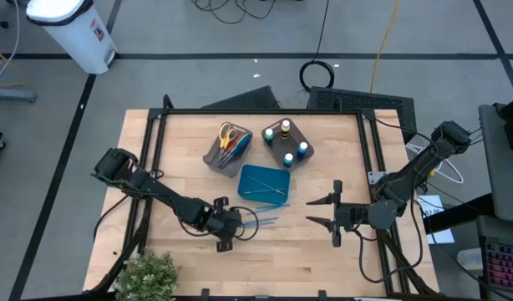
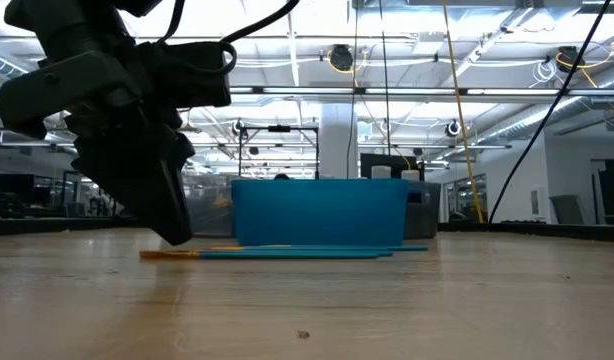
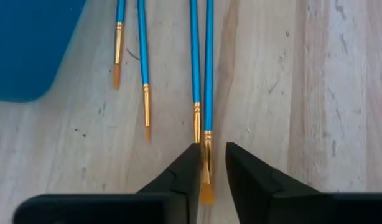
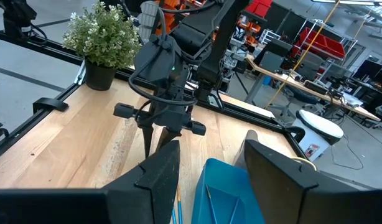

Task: Pick & Place Paint Supplies
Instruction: Put the blue paint brush into the blue bin

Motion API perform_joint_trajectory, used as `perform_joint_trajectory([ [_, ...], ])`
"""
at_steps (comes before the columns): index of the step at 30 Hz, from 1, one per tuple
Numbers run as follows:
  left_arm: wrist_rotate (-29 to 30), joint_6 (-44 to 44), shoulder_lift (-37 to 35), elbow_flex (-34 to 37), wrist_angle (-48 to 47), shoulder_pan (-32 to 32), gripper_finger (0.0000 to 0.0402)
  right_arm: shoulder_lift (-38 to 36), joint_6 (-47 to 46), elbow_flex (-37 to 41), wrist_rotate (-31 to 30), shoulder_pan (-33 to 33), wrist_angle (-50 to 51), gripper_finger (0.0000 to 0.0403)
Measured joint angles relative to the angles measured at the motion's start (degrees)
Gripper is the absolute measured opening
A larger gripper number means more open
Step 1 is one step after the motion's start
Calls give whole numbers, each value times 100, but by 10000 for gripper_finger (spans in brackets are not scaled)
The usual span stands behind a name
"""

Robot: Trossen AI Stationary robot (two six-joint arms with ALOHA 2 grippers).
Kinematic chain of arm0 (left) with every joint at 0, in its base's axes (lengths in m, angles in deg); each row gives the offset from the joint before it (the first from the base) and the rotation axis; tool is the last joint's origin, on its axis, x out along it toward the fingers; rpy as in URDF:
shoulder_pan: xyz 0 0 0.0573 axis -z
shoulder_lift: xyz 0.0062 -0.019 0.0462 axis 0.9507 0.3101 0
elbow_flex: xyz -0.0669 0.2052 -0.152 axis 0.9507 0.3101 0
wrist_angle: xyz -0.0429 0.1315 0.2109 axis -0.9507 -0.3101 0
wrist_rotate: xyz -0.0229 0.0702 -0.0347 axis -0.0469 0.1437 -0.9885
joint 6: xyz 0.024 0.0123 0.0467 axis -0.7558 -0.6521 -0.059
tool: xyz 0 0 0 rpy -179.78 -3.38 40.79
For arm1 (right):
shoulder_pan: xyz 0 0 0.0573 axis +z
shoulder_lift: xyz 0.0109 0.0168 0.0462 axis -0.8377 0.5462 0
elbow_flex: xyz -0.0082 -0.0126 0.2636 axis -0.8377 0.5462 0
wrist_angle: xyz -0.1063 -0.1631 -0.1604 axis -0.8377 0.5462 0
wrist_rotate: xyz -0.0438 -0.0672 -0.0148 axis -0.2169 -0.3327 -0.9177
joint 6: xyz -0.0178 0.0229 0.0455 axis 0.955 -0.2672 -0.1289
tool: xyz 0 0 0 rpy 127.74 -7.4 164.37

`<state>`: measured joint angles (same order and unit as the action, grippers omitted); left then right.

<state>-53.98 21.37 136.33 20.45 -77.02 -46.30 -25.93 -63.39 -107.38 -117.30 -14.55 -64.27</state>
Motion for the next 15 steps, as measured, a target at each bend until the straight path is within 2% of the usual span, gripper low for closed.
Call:
perform_joint_trajectory([
  [9, 55, 204, -4, 164, 15, 202, 101, 0, 0, 0, 0, 0, 0, 171],
  [15, 81, 430, -38, 522, 537, 230, 101, 0, 0, 0, 1, 0, 0, 171],
])
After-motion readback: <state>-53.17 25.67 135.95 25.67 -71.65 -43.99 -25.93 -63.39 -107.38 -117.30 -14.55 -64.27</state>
